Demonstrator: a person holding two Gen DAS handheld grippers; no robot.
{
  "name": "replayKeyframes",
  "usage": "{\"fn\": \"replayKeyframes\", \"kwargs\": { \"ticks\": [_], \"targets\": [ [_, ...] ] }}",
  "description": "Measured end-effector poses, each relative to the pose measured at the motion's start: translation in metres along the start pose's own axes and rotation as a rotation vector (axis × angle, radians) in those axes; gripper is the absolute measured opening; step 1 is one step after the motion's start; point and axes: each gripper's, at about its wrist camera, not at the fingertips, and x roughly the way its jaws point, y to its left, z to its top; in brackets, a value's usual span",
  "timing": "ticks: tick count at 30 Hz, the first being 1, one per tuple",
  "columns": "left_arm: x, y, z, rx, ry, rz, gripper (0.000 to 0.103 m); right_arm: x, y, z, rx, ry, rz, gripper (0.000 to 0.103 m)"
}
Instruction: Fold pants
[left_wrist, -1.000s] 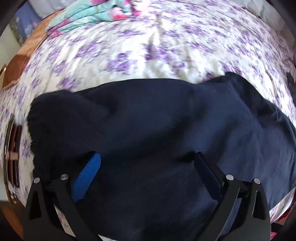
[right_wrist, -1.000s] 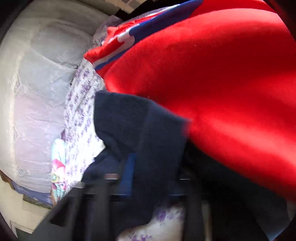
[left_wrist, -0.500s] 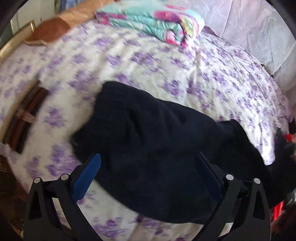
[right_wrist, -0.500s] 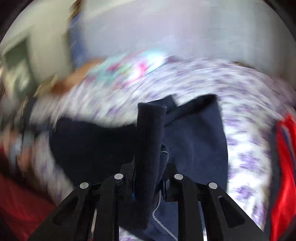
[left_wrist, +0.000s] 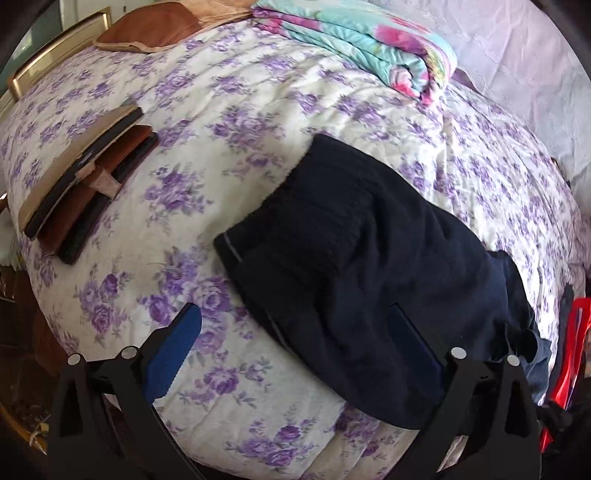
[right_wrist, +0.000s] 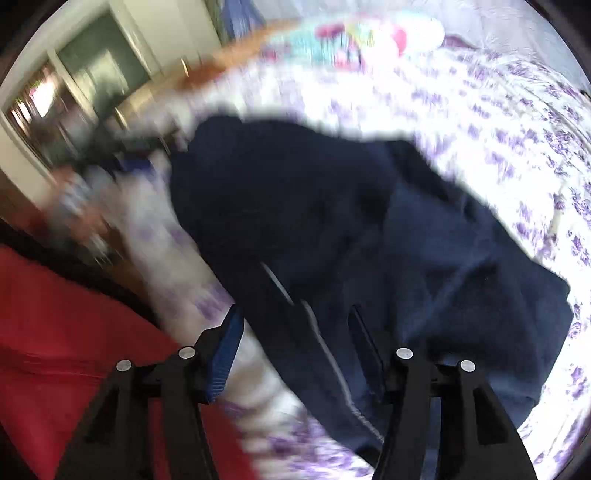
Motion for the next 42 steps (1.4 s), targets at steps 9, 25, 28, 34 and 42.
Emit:
{"fn": "replayKeyframes", "kwargs": {
  "ticks": [9,25,28,34,42],
  "targets": [
    [0.001,-0.02,-0.003,0.071,0.003,-0.023,0.098,0.051,-0.065,0.035,0.149,0.102,-0.326,0.04],
    [0.006,-0.016,-0.009,0.047,0.035,-0.028,0.098,0.092,-0.021,0.054,-0.239,0.142,-0.289,0.065],
    [0.005,-0.015,-0.009,0.055,0.031,-0.017,0.098,0.118,-0.021,0.045,-0.302,0.175,-0.347,0.059],
    [0.005,0.001,-0.009,0.015,0.035,0.007,0.098,0.104,-0.036,0.064,-0.138,0.096,-0.369,0.006],
    [0.029,0.018,-0.014,-0.054,0.133,-0.051,0.098,0.039,-0.022,0.038,-0.021,-0.148,-0.268,0.055]
  ]
}}
